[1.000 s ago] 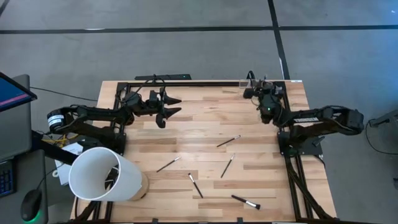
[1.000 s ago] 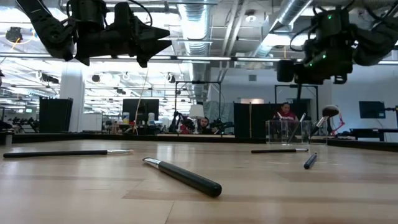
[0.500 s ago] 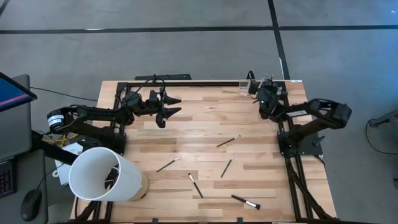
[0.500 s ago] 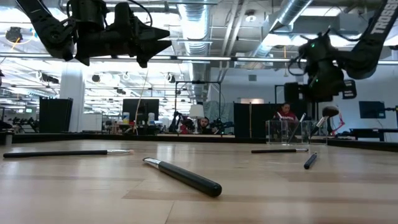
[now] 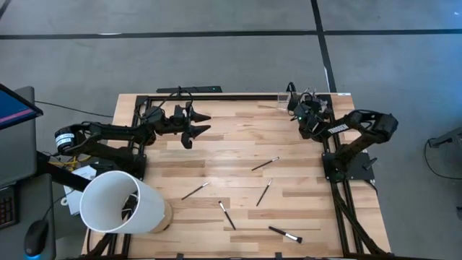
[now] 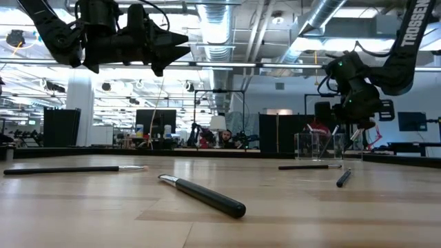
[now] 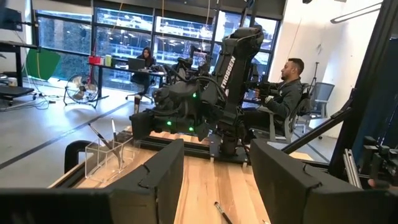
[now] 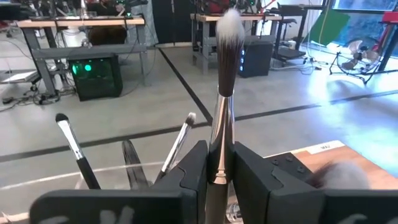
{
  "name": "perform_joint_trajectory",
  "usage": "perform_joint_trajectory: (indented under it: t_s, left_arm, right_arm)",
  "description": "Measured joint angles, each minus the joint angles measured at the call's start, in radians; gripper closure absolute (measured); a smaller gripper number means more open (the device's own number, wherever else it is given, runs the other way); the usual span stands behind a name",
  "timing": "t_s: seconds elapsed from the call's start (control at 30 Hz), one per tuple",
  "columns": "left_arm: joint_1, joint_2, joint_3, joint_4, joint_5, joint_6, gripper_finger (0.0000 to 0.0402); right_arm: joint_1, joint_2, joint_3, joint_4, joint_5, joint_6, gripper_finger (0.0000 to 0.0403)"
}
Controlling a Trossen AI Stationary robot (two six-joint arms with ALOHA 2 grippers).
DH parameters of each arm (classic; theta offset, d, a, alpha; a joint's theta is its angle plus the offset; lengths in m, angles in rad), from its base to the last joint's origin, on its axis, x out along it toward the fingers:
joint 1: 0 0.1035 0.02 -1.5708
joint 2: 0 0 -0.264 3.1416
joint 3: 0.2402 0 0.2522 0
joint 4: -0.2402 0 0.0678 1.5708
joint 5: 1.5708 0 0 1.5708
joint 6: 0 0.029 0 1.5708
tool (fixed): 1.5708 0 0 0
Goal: Put items in baskets/containers
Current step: Put the blush brush into the right section of the transparent organizer, then put the black eyeshadow brush into the middle section of the transparent organizer
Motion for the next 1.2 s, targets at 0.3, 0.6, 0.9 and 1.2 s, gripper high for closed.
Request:
perform_joint_trajectory:
  t_s: [0.3, 0.6, 0.9, 1.2]
  left_arm:
    - [0.000, 0.000, 0.000, -0.014, 0.000, 0.000, 0.0219]
    - [0.000, 0.000, 0.000, -0.025, 0.001, 0.000, 0.0219]
    - [0.000, 0.000, 0.000, -0.029, 0.000, 0.005, 0.0219]
    - [0.000, 0.000, 0.000, -0.033, 0.000, 0.008, 0.0219]
  right_arm:
    - [0.000, 0.000, 0.000, -0.008, -0.046, -0.001, 0.0321]
    - [0.009, 0.000, 0.000, -0.008, -0.051, 0.007, 0.0259]
    - [0.117, -0.127, 0.000, -0.008, 0.007, -0.142, 0.0256]
    - [0.283, -0.355, 0.000, -0.008, 0.033, -0.298, 0.0282]
